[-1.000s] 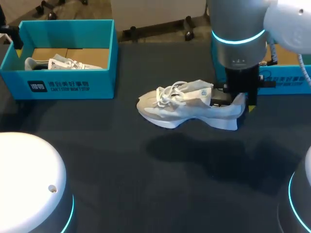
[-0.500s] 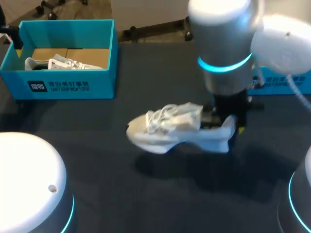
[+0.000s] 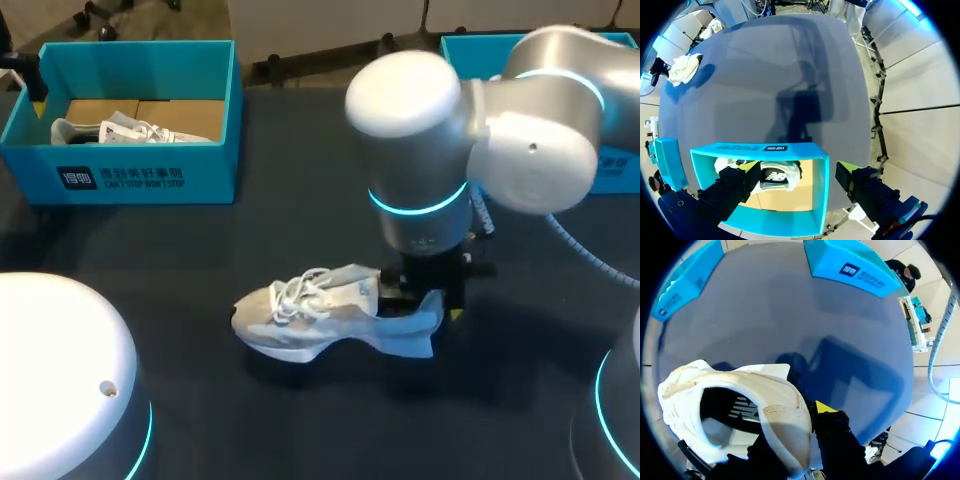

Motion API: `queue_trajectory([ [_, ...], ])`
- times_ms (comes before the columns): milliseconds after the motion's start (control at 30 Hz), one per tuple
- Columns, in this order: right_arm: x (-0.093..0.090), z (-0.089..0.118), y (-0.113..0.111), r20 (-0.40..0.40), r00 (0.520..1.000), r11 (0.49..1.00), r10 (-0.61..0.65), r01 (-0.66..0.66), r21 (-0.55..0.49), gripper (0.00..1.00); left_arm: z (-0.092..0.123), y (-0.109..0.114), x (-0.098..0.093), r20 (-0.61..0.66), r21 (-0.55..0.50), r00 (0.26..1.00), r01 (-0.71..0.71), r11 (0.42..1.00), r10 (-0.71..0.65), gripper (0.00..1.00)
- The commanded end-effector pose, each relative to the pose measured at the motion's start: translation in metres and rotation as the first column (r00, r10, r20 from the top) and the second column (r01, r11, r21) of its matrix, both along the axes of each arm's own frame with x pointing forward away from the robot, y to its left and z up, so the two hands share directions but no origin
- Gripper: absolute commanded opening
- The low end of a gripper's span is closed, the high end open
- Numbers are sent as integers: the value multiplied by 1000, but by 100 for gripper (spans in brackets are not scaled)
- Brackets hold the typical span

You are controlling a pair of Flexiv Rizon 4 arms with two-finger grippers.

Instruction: Take the shoe out of the shoebox, open the shoe tongue, remove and reinsert the insole, then place the shoe into the shoebox

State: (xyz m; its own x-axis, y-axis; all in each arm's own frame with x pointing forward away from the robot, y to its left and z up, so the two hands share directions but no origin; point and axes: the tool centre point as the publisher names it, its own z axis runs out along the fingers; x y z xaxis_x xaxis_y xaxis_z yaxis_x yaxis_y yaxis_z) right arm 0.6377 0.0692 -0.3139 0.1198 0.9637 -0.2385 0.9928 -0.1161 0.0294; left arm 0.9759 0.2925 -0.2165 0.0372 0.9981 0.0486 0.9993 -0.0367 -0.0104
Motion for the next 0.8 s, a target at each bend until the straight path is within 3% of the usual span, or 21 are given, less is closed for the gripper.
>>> queue_trajectory([
  [33, 2, -15, 15, 0, 999, 999, 32, -32, -4, 0, 0, 0, 0, 0, 2, 1000, 1, 1000, -1, 100],
  [233, 3, -22, 23, 8, 999, 998, 37, -37, -54, 0, 0, 0, 0, 0, 2, 1000, 1, 1000, -1, 100],
  [800, -7, -47, 27, 2, 1000, 1000, -1, 1, -23, 0, 0, 0, 0, 0, 2, 1000, 1, 1000, -1, 100],
])
